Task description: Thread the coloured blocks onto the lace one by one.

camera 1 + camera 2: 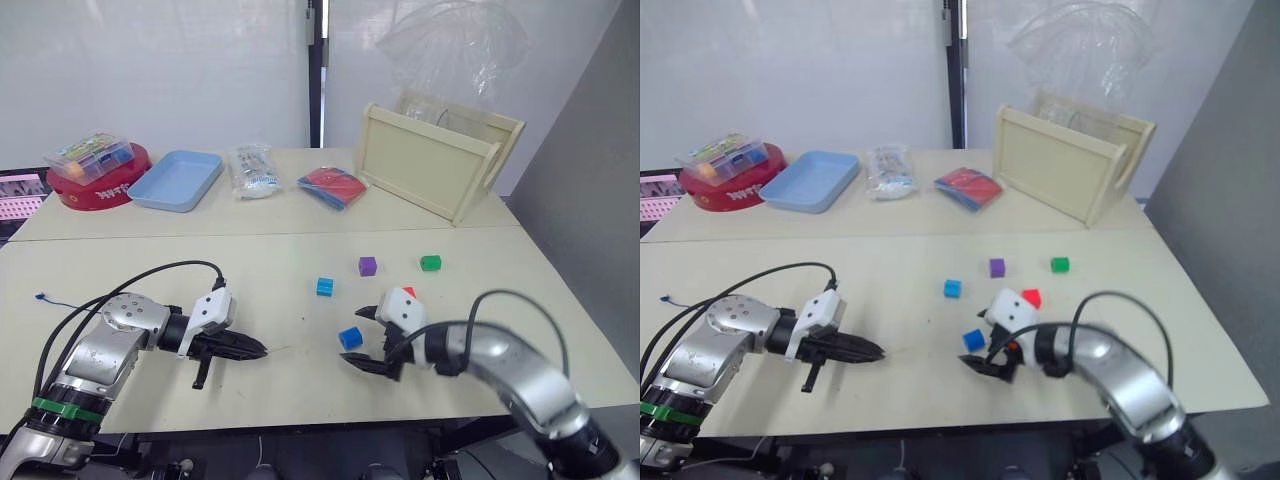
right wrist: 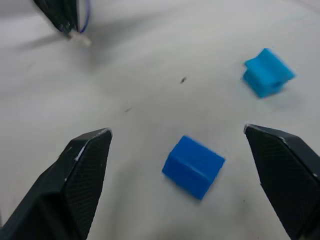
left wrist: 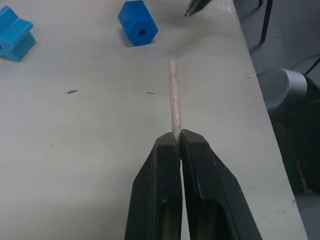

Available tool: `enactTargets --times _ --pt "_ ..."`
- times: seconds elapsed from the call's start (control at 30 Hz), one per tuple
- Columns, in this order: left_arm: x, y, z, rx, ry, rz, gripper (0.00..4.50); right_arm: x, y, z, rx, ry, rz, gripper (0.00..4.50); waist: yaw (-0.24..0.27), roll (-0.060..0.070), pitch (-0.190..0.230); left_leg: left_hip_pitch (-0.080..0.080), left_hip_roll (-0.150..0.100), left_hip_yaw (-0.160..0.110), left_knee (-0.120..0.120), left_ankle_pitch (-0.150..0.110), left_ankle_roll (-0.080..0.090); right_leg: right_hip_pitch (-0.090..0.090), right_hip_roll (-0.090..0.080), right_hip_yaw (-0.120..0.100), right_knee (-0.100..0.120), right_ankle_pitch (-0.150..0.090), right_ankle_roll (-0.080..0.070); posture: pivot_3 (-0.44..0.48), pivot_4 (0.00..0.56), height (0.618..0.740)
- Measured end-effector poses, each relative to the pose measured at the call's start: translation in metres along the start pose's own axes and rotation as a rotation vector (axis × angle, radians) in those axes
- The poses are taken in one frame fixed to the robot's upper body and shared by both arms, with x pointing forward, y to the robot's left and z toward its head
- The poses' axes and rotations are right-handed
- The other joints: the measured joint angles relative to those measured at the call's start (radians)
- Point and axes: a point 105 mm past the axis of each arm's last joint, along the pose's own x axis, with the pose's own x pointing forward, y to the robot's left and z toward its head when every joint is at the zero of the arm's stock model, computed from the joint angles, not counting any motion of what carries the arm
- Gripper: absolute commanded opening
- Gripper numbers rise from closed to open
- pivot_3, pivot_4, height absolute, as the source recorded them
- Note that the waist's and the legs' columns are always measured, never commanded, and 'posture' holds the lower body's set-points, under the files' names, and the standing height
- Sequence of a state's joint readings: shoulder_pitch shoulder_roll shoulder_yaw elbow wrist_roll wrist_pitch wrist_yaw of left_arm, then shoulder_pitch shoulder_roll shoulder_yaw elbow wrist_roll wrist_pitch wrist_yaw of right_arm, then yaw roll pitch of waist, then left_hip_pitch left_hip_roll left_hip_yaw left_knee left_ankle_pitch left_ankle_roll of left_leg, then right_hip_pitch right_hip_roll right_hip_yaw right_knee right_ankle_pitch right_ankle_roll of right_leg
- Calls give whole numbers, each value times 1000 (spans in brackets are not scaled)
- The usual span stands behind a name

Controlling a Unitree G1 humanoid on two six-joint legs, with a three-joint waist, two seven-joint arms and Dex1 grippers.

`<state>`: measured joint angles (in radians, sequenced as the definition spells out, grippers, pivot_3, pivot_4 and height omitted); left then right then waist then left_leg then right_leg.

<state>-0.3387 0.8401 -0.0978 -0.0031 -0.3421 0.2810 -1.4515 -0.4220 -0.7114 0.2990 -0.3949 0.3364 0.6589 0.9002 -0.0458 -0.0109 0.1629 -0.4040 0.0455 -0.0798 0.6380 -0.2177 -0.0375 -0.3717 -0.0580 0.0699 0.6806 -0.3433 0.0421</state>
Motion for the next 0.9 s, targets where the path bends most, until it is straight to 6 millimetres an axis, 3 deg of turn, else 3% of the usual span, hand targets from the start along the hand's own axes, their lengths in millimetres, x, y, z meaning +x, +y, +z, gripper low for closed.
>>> enactTargets --times 0.17,0.37,0.57,0.9 --pt "-2 -4 1 15 12 -3 0 11 -10 7 -185 51 223 4466 0 -1 0 -1 0 0 1 0 0 0 0 0 -1 0 0 0 150 740" --pt "0 -11 -2 4 10 -2 0 24 -12 -8 -289 96 363 4466 4 -1 1 -2 0 0 3 0 0 0 -1 0 0 0 0 0 150 740" --pt "3 -18 -1 0 6 -5 0 23 -23 -21 -320 150 407 4466 3 -1 1 -1 0 0 3 0 0 0 -1 0 0 0 0 0 150 740" --pt "2 -19 1 -21 -5 22 0 30 -23 -18 -320 98 404 1279 3 -1 1 -1 0 0 3 0 0 0 0 0 1 0 0 0 150 740"
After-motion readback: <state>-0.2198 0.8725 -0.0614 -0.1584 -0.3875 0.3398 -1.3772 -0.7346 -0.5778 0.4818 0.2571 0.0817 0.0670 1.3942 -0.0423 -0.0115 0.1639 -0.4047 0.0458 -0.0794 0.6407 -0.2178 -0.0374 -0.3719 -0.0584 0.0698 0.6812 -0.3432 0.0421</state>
